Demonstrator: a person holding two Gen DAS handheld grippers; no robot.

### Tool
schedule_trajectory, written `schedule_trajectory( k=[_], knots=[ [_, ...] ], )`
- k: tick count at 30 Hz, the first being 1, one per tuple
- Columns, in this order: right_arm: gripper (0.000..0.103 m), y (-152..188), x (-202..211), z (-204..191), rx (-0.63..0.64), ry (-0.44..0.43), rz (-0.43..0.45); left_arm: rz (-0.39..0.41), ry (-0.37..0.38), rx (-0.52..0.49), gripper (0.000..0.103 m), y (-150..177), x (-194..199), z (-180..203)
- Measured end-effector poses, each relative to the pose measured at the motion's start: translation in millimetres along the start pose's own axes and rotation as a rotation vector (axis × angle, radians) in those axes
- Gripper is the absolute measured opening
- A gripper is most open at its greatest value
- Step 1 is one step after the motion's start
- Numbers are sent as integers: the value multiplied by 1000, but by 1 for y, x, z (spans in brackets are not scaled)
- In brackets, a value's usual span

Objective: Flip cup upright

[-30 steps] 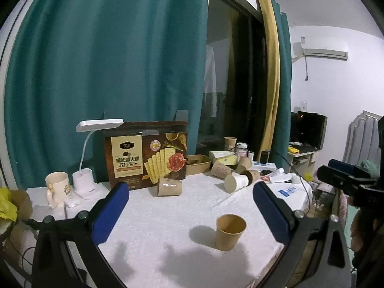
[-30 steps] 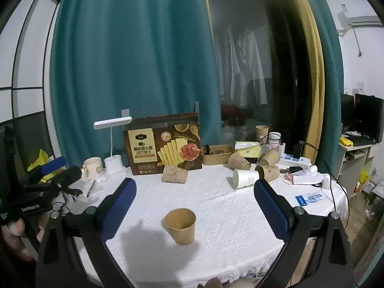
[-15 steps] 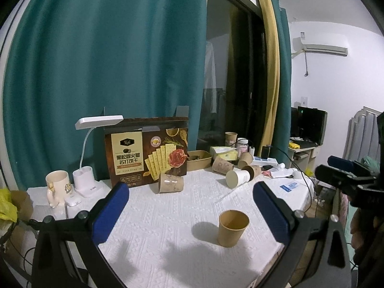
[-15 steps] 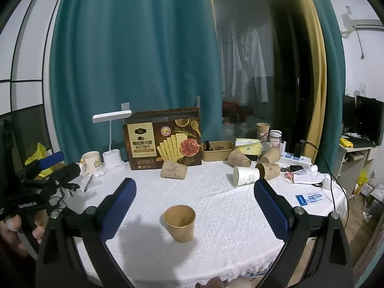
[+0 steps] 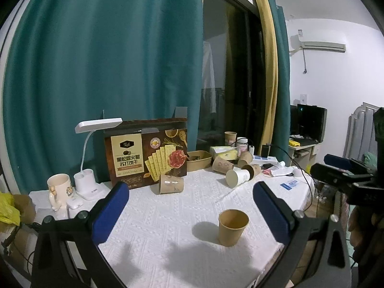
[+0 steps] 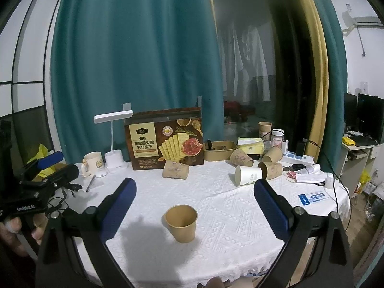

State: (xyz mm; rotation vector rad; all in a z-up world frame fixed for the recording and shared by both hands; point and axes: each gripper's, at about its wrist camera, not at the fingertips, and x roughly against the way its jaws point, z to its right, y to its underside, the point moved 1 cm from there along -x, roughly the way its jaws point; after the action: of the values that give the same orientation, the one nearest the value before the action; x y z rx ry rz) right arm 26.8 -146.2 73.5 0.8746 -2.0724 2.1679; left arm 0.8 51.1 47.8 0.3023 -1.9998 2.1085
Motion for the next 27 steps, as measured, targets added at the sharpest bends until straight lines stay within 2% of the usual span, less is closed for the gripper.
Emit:
schedule_trajectory(
  k=[27],
  knots=[
    [98,0,-1,-1,0,-3,1,-4,15,-3,103,-2,2,2]
  ],
)
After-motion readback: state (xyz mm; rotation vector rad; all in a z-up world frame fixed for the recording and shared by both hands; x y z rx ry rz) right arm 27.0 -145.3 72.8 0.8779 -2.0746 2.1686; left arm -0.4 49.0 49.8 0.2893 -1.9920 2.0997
